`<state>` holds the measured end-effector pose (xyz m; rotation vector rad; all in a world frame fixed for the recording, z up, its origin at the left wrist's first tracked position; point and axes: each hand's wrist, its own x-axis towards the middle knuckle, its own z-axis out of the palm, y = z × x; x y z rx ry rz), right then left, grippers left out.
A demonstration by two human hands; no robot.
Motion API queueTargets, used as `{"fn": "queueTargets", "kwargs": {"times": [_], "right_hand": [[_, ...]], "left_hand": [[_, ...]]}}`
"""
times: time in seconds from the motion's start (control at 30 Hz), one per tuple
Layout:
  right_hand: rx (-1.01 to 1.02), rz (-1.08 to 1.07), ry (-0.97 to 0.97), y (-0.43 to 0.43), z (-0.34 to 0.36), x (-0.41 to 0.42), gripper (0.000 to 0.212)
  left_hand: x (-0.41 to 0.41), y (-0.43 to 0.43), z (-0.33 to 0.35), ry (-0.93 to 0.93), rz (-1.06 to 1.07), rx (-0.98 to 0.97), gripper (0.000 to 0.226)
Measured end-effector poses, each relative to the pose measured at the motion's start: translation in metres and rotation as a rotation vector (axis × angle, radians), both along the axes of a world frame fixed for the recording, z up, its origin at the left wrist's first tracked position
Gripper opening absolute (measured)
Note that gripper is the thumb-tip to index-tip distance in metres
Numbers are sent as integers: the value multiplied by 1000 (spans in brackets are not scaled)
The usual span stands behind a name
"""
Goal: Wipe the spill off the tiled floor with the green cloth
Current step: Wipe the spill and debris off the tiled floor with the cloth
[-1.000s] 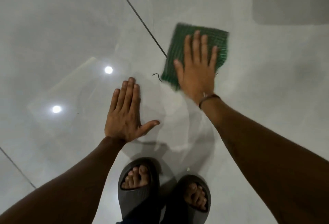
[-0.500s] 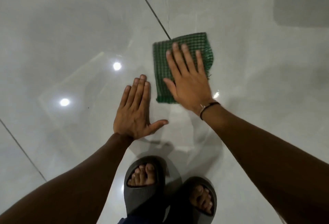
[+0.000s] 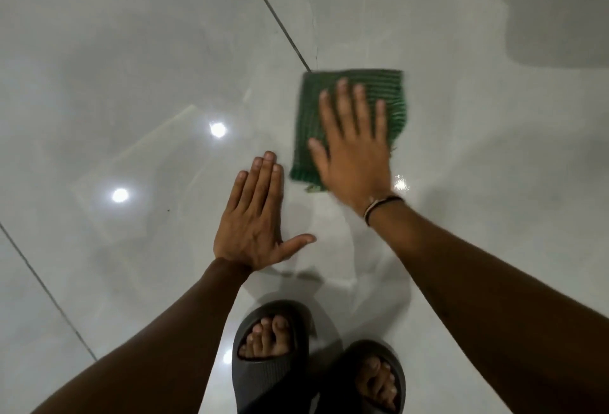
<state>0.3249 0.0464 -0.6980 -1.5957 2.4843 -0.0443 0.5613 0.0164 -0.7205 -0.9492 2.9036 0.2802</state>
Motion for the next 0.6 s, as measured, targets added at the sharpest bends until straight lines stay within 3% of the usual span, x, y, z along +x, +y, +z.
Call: {"fn": "queueTargets", "kwargs": {"times": [0.07, 0.13, 0.2, 0.3, 0.33, 0.37, 0.5, 0.53, 0.57, 0.6], "right_hand": [[21, 184, -26, 29, -5, 16, 78], [32, 210, -22, 70, -7, 5, 78], [10, 48, 14, 92, -9, -24, 77], [-21, -455, 74, 69, -3, -35, 74], [-10, -506, 67, 55, 0, -26, 74], [6, -443, 44, 45, 1, -14, 74], [37, 337, 6, 64, -10, -15, 74], [39, 377, 23, 72, -12, -32, 74], [34, 281, 39, 77, -12, -47, 73], [24, 50, 56, 78, -10, -58, 73]], "left_hand": [[0, 0, 0, -1, -7, 9, 137], [1, 1, -1, 0, 3, 6, 138], [1, 0, -3, -4, 4, 0, 139], [1, 0, -2, -12, 1, 14, 139], [1, 0, -1, -20, 2, 16, 139], [1, 0, 0, -23, 1, 19, 139], [2, -1, -3, -14, -6, -2, 140], [2, -1, -3, -15, -6, -1, 140], [2, -1, -4, -12, -5, -1, 140], [2, -2, -5, -16, -7, -1, 140]]}}
